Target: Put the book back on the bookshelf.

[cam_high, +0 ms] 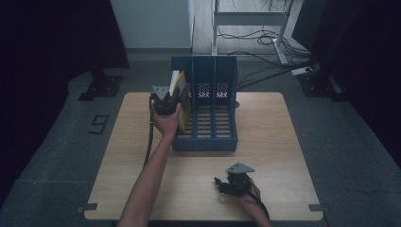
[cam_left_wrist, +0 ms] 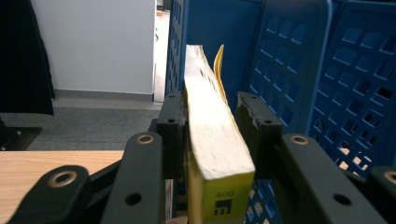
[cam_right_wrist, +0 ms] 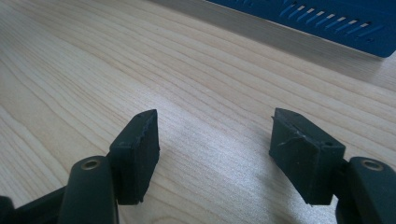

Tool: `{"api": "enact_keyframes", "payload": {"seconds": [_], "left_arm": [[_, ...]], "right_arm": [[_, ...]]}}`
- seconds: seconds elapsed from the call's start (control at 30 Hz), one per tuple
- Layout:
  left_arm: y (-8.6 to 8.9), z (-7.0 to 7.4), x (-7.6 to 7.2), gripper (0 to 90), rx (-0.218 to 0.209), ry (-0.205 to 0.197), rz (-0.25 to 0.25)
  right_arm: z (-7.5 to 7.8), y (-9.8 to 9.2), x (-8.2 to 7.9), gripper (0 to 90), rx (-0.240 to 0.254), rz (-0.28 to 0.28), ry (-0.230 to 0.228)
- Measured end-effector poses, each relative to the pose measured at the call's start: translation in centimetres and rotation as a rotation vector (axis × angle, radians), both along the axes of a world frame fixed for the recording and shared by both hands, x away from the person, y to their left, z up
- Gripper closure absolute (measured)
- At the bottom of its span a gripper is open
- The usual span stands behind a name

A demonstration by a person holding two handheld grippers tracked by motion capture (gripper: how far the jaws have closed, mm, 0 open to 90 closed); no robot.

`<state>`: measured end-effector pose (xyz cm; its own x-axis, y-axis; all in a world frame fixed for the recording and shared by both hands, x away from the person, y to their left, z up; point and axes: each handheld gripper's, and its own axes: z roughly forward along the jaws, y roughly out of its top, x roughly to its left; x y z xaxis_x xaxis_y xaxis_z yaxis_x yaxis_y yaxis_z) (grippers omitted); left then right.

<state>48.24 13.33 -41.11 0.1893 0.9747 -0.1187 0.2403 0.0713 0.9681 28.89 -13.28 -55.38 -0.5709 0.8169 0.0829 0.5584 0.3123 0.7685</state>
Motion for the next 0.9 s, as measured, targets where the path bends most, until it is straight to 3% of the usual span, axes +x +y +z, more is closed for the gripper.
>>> {"api": "enact_keyframes", "payload": {"seconds": [0.27, 0.43, 0.9], "left_arm": [[0.4, 0.1, -0.9, 52.1, -0.009, -0.012, -0.034], [1.0, 0.1, -1.4, 43.7, -0.049, 0.0, -0.072], [3.3, 0.2, -4.3, 39.9, -0.071, 0.045, -0.189]], "right_arm": [[0.0, 0.1, 0.0, 32.1, -0.006, 0.0, -0.003], [0.0, 0.1, 0.0, 32.1, -0.009, 0.0, -0.004], [0.0, 0.0, 0.0, 32.1, -0.007, 0.001, -0.003]]}}
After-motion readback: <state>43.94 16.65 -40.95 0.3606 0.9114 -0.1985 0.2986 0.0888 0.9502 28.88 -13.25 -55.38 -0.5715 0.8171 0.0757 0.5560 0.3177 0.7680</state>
